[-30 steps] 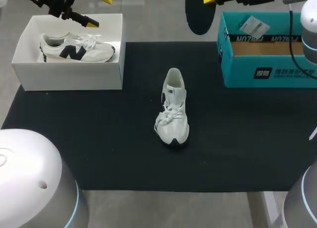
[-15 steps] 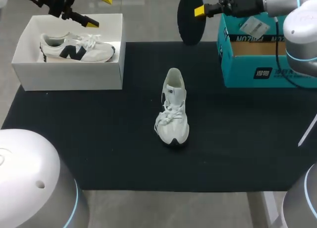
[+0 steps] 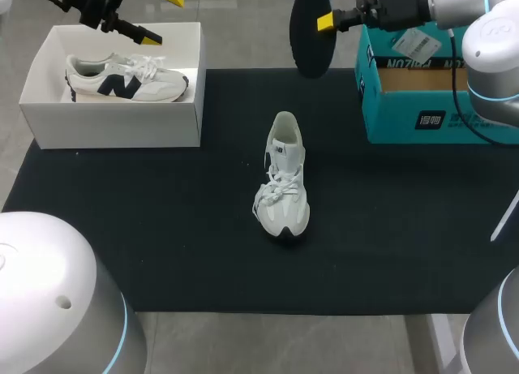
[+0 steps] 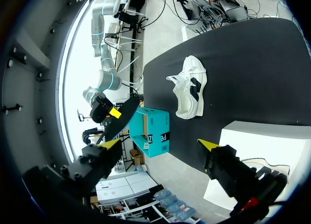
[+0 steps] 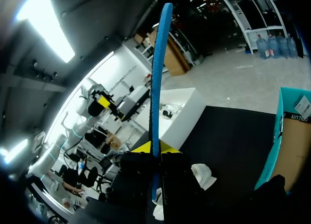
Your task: Take the shoe out of the shoebox, open the shoe tongue, remove and reinsert the insole, then place the shoe into the shoebox
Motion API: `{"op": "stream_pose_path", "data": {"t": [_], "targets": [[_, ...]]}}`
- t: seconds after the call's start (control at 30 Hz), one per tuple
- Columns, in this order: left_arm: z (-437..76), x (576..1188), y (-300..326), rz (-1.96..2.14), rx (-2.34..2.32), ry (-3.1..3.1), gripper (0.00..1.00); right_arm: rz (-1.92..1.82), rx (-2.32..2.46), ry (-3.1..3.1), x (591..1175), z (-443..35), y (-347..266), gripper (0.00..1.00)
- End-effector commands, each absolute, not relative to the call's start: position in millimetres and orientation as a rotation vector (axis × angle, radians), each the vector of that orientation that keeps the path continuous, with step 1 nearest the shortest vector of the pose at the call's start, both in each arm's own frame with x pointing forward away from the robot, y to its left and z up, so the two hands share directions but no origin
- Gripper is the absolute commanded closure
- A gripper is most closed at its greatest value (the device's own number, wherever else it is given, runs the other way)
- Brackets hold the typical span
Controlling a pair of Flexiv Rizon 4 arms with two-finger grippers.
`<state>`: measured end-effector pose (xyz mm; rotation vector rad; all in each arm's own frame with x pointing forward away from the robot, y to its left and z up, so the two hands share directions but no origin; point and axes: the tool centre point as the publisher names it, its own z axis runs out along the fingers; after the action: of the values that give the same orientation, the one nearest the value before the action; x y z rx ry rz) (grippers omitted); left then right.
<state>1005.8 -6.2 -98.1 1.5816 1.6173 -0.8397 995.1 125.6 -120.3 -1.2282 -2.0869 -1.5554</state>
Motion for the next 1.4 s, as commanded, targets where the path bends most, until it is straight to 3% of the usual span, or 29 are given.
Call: {"op": "stream_pose_path", "data": {"t": [0.03, 0.37, 0.87, 1.4], "targets": [[-97.7, 1006.0, -5.8, -0.838, 1.585, 1.619, 0.0, -1.558, -1.234, -2.084, 1002.7, -146.9, 132.8, 1.0], [-97.7, 1006.0, -5.8, -0.838, 1.585, 1.619, 0.0, -1.492, -1.287, -2.08, 1008.9, -197.2, 142.0, 1.0], [-97.7, 1006.0, -5.8, -0.838, 1.585, 1.619, 0.0, -1.492, -1.287, -2.08, 1008.9, -197.2, 142.0, 1.0], [-97.7, 1006.0, -5.8, -0.838, 1.585, 1.619, 0.0, -1.641, -1.281, -1.982, 1008.5, -264.8, 183.2, 1.0]]}}
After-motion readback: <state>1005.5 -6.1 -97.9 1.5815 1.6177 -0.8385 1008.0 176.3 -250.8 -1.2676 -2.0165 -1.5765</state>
